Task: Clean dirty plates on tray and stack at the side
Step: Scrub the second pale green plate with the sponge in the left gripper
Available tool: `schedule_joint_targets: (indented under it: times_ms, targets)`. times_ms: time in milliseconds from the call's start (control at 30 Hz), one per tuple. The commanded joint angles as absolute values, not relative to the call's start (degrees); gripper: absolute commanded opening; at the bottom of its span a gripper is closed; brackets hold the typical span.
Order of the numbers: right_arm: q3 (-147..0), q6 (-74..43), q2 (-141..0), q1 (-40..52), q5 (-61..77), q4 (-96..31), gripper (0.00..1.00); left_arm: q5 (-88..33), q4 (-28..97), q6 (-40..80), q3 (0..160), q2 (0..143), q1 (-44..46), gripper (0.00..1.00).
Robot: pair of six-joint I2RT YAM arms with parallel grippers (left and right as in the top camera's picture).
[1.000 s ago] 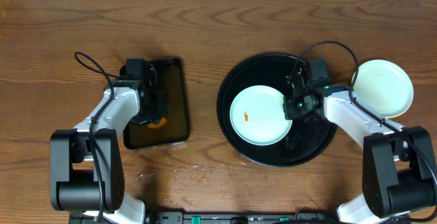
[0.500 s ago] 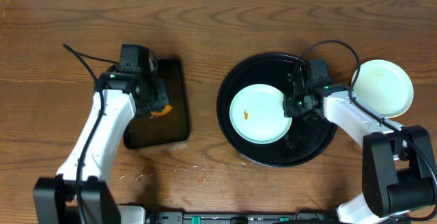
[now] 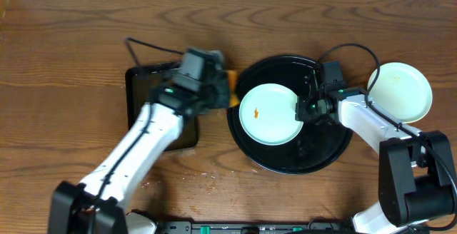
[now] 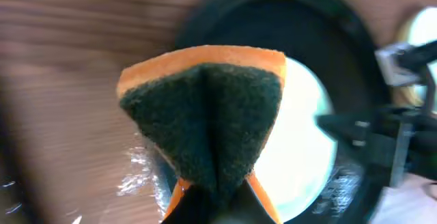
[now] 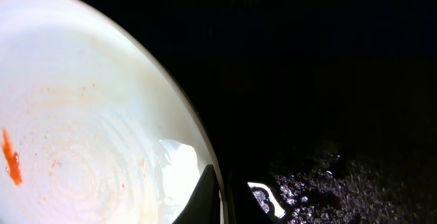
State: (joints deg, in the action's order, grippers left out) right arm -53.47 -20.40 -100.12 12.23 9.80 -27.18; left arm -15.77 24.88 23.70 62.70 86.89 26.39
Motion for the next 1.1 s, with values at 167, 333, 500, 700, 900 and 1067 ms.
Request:
schedule_joint_targets:
  times_ms: [167,333,500,700,900,1067]
  targets:
    - [-52.7,-19.4,-101.4,12.1,5.8,-28.3,0.01,-17.6,13.6,31.4,63.6,98.1,37.0,0.08]
    - [-52.7,-18.3,-101.4,12.1,5.8,-28.6,0.01,-17.6,6.3,32.5,63.6,105.5,39.3,0.08]
    - [-52.7,-17.9,-101.4,12.1,5.1,-28.9,0.01,-14.8,5.1,32.3,63.6,111.1,38.7,0.08]
    - [-52.7,-17.9,-101.4,12.1,4.4,-29.8,0.01,-4.6,6.7,25.2,63.6,114.8,37.5,0.08]
    - [-52.7,-18.0,-101.4,12.1,1.2,-31.9,0.01,8.2,9.4,22.0,64.4,113.6,37.8,0.08]
    - [-52.7,-18.4,-101.4,12.1,0.0,-32.5,0.01,19.5,13.1,16.0,66.7,113.5,39.4,0.08]
